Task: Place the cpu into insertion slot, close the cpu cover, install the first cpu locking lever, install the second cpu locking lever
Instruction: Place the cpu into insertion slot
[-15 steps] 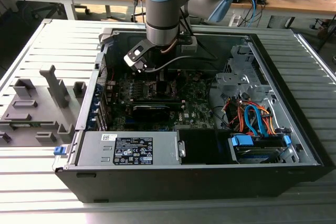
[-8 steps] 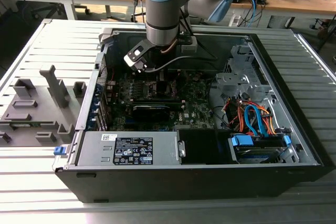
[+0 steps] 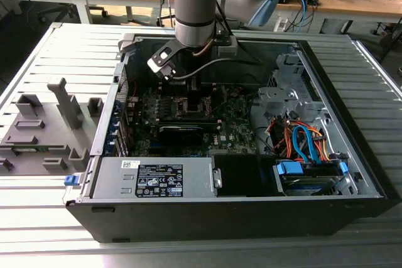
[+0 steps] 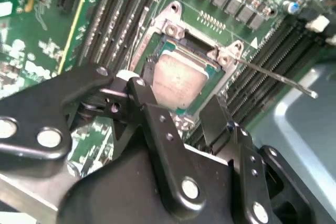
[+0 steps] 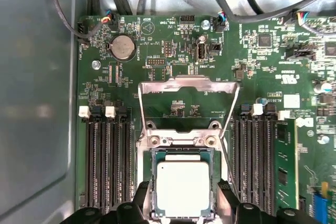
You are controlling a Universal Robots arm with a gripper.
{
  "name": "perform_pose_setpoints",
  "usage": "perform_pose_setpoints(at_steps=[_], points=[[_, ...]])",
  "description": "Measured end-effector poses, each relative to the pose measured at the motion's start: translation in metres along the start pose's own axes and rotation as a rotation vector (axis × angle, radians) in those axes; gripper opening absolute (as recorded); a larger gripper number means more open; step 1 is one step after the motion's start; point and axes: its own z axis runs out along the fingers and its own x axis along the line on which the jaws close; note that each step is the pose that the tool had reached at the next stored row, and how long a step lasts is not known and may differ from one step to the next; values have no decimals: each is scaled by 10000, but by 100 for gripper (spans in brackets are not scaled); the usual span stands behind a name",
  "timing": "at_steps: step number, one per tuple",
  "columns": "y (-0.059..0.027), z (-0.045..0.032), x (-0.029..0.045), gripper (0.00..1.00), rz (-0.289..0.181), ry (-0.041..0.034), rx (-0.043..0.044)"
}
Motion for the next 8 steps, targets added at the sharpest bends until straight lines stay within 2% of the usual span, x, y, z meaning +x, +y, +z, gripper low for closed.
perform_pose_setpoints(at_steps=[2, 3, 4, 5, 8], points=[[0, -3, 0, 62, -1, 14, 0], [0, -4, -1, 62, -1, 68, 1], [0, -4, 0, 60, 2, 153, 1], [0, -4, 0, 47, 4, 193, 0], [2, -4, -2, 29, 3, 198, 13]])
